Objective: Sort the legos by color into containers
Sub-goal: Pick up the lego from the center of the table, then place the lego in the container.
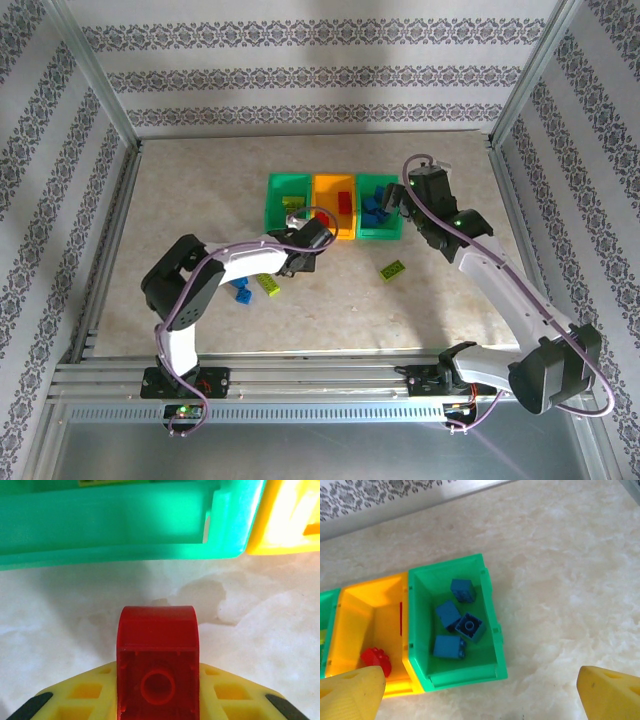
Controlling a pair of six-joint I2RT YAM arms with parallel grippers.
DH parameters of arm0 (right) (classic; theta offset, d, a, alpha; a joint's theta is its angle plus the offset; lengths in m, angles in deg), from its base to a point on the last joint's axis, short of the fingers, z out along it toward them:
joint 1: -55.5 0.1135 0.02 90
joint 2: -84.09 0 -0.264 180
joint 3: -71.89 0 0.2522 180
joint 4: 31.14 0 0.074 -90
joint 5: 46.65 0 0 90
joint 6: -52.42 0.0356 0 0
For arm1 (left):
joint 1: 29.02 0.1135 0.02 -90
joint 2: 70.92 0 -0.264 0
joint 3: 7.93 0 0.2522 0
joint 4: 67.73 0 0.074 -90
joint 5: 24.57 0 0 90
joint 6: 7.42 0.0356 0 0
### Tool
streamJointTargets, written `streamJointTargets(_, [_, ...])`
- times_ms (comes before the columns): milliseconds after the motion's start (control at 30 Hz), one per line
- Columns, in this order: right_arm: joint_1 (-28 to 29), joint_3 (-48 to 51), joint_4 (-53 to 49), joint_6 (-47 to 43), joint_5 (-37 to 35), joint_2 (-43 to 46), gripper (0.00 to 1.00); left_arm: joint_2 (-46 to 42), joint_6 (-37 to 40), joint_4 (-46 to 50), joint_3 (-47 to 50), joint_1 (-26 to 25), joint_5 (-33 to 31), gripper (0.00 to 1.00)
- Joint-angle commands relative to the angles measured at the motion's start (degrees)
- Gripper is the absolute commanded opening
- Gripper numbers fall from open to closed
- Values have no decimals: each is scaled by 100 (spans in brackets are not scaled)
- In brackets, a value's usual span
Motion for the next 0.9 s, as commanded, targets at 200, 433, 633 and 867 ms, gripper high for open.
streamJointTargets(200, [-92, 513, -346, 334, -15, 379, 98, -1062, 519, -125, -237, 55, 354, 25])
streamJointTargets(433, [-379, 1008, -270, 645, 322, 600, 98, -168, 1267, 255, -1920, 81, 351, 26])
streamJointTargets(633, [-570, 1250, -417, 863, 409, 780, 98, 939, 1535, 869, -3474, 237, 282, 26])
streamJointTargets(867, [-695, 1350, -559, 936, 442, 878, 98, 2015, 1684, 1538, -4922, 378, 267, 29])
